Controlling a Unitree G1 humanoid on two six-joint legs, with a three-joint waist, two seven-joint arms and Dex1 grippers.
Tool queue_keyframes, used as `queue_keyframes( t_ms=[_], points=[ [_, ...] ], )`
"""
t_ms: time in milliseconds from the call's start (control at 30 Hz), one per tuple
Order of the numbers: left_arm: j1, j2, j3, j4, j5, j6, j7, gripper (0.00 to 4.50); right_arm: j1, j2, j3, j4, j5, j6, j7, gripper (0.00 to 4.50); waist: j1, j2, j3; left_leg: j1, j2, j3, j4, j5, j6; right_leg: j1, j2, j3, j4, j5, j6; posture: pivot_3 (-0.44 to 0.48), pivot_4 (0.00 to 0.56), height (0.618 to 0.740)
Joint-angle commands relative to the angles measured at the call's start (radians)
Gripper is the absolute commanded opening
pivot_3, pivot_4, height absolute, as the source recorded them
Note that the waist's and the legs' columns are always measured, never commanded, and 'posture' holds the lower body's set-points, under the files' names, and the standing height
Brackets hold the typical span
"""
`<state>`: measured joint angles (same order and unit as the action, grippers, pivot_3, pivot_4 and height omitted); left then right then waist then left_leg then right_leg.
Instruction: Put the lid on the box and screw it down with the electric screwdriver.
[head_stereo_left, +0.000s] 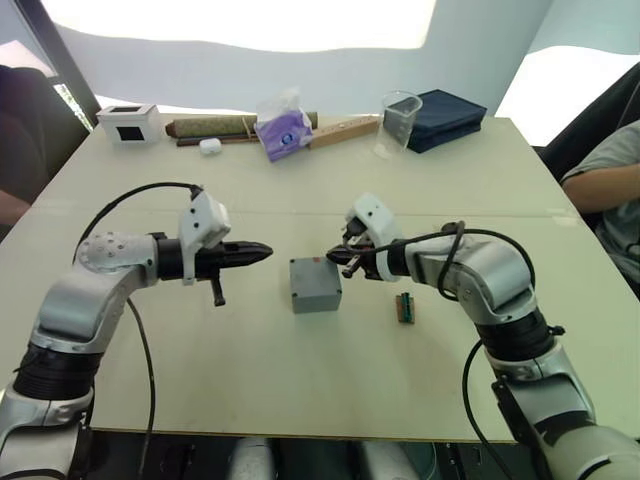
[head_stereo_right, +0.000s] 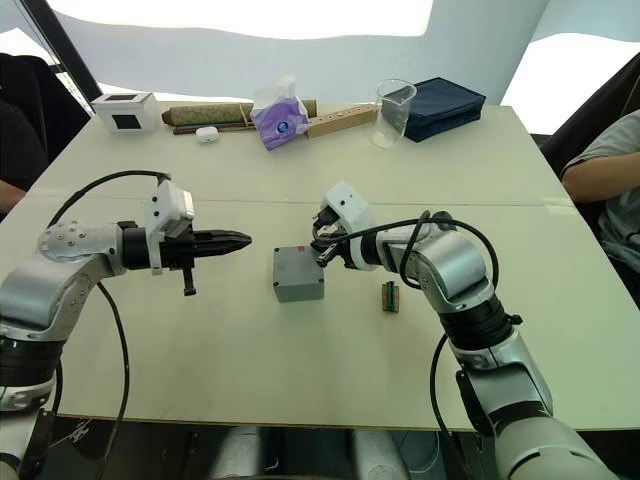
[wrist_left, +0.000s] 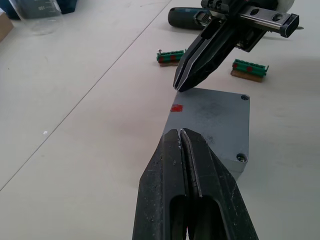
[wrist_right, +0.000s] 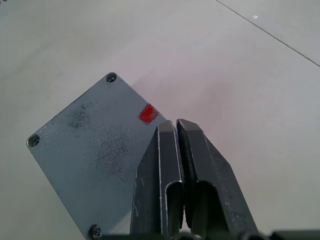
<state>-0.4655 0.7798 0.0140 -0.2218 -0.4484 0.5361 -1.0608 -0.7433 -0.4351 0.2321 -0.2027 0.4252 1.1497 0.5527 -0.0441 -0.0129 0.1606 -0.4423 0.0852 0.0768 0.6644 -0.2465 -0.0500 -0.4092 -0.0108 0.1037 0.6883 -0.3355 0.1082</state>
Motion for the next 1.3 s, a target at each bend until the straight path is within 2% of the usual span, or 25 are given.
queue_keyframes(
  t_ms=[33, 100, 267, 400, 600, 700, 767, 867, 967, 1133, 1300],
  points=[
    [-0.002, 0.002, 0.008, -0.042, -0.016, -0.006, -0.002, 0.0, 0.012, -0.004, 0.001, 0.003, -0.004, -0.002, 0.009, 0.54, 0.0, 0.0, 0.0, 0.0, 0.0, 0.0, 0.0, 0.0, 0.0, 0.0, 0.0, 0.0, 0.0, 0.0, 0.0, 0.0, 0.15, 0.74],
    [-0.002, 0.0, 0.008, -0.046, -0.02, -0.005, -0.004, 0.0, 0.011, -0.002, -0.008, -0.003, 0.0, -0.001, 0.014, 1.14, 0.0, 0.0, 0.0, 0.0, 0.0, 0.0, 0.0, 0.0, 0.0, 0.0, 0.0, 0.0, 0.0, 0.0, 0.0, 0.0, 0.15, 0.74],
    [-0.007, -0.005, 0.009, -0.057, -0.03, -0.001, -0.005, 0.0, -0.004, -0.014, -0.042, -0.032, 0.018, 0.016, 0.033, 3.25, 0.0, 0.0, 0.0, 0.0, 0.0, 0.0, 0.0, 0.0, 0.0, 0.0, 0.0, 0.0, 0.0, 0.0, 0.0, 0.0, 0.15, 0.74],
    [-0.016, -0.011, 0.005, -0.067, -0.042, -0.002, -0.009, 0.0, -0.038, -0.051, -0.104, -0.056, 0.047, 0.067, 0.042, 4.48, 0.001, 0.0, 0.0, 0.0, 0.0, 0.0, 0.0, 0.0, 0.0, 0.0, 0.0, 0.0, 0.0, 0.0, 0.0, 0.0, 0.15, 0.74],
    [-0.036, -0.018, -0.001, -0.087, -0.063, -0.007, -0.037, 0.0, -0.112, -0.172, -0.19, -0.041, 0.061, 0.239, 0.016, 4.48, 0.003, 0.0, 0.0, 0.0, 0.0, 0.0, 0.0, 0.0, 0.0, 0.0, 0.0, 0.0, 0.0, 0.0, 0.0, 0.0, 0.15, 0.74],
    [-0.056, -0.022, 0.0, -0.097, -0.095, 0.006, -0.058, 0.0, -0.173, -0.284, -0.179, 0.023, 0.047, 0.352, 0.016, 4.48, 0.002, 0.0, 0.0, 0.0, 0.0, 0.0, 0.0, 0.0, 0.0, 0.0, 0.0, 0.0, 0.0, 0.0, 0.0, 0.0, 0.15, 0.74],
    [-0.069, -0.026, -0.01, -0.099, -0.101, 0.002, -0.074, 0.0, -0.213, -0.365, -0.131, 0.076, 0.029, 0.399, 0.017, 4.48, 0.002, 0.0, 0.0, 0.0, 0.0, 0.001, 0.0, 0.0, 0.0, 0.0, 0.0, 0.001, 0.0, 0.0, 0.0, 0.0, 0.15, 0.74],
    [-0.09, -0.035, -0.031, -0.097, -0.107, -0.016, -0.104, 0.0, -0.248, -0.505, 0.017, 0.157, -0.004, 0.422, 0.042, 4.48, 0.002, 0.0, 0.0, 0.0, 0.0, 0.001, -0.001, 0.0, 0.001, -0.001, 0.0, 0.001, -0.001, 0.0, 0.0, 0.0, 0.15, 0.74],
    [-0.109, -0.047, -0.046, -0.089, -0.104, -0.03, -0.119, 0.0, -0.28, -0.568, 0.115, 0.231, 0.003, 0.45, 0.089, 4.48, 0.002, 0.0, 0.001, 0.0, 0.0, 0.001, -0.001, -0.001, 0.001, -0.001, 0.0, 0.002, -0.002, 0.0, 0.0, 0.0, 0.15, 0.74],
    [-0.128, -0.059, -0.054, -0.088, -0.101, -0.04, -0.13, 0.0, -0.364, -0.599, 0.241, 0.38, 0.057, 0.465, 0.17, 4.48, -0.004, 0.001, 0.001, 0.0, 0.0, 0.002, -0.001, -0.001, 0.001, -0.002, 0.0, 0.003, -0.001, 0.0, 0.0, 0.0, 0.15, 0.74],
    [-0.139, -0.071, -0.055, -0.1, -0.108, -0.045, -0.127, 0.0, -0.424, -0.53, 0.319, 0.549, 0.058, 0.465, 0.188, 4.48, 0.002, 0.001, 0.001, 0.0, 0.0, 0.003, 0.0, -0.001, 0.002, -0.002, 0.0, 0.003, -0.001, 0.0, 0.0, 0.0, 0.15, 0.74]
  ],
)
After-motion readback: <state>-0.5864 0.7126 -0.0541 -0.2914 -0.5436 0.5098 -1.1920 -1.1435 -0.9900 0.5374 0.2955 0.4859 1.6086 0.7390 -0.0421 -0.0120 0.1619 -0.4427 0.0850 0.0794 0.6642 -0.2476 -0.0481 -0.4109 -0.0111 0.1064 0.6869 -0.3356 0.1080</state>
